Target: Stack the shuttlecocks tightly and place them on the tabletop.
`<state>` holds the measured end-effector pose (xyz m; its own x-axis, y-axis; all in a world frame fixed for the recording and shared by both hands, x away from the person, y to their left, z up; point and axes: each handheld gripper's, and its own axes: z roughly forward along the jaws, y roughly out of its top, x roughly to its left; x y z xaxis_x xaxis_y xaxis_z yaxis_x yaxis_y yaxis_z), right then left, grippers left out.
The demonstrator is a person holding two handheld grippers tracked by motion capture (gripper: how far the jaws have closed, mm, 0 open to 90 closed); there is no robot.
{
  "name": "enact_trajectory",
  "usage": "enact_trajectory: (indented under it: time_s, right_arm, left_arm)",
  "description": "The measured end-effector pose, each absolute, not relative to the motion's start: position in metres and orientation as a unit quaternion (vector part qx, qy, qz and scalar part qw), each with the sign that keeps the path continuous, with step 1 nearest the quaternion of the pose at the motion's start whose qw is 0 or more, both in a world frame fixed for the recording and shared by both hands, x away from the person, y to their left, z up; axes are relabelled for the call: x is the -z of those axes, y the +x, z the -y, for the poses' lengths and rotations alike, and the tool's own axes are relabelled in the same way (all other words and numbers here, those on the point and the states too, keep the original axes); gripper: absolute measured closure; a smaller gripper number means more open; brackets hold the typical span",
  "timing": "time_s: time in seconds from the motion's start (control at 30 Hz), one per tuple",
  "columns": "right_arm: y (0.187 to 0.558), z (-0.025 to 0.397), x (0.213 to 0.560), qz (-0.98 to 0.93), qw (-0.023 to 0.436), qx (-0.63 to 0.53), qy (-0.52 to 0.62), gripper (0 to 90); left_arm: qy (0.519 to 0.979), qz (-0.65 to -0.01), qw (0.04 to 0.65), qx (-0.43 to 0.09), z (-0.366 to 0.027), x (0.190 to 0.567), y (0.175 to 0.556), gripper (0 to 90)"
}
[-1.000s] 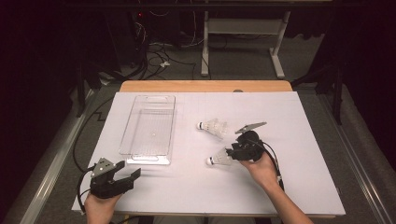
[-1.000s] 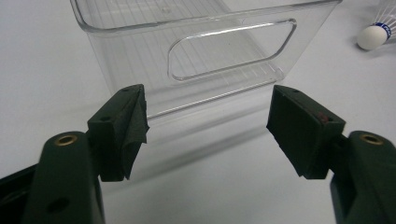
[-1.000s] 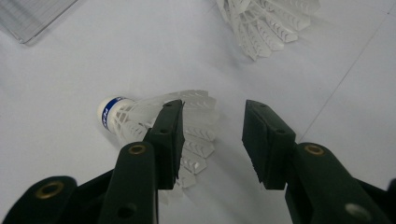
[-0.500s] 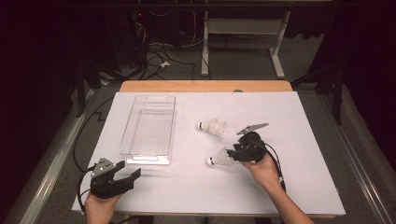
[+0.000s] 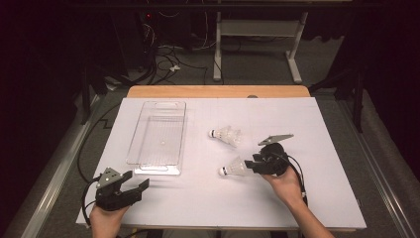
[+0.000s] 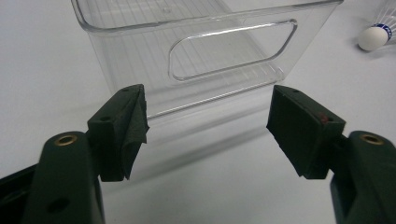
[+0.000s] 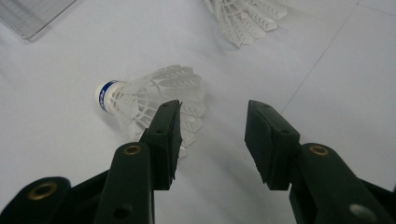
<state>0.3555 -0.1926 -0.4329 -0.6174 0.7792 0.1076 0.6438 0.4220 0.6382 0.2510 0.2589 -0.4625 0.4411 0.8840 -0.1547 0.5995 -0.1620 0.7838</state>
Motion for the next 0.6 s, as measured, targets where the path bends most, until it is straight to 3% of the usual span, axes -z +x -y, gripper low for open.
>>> enact_trajectory:
  time_s: [0.6]
  right_arm:
    - [0.33, 0.204, 0.429, -0.831, 0.1, -0.358, 0.415, 58.5]
  left_arm:
    - [0.74, -0.501, 0.413, -0.175, -0.259, 0.462, 0.25, 29.5]
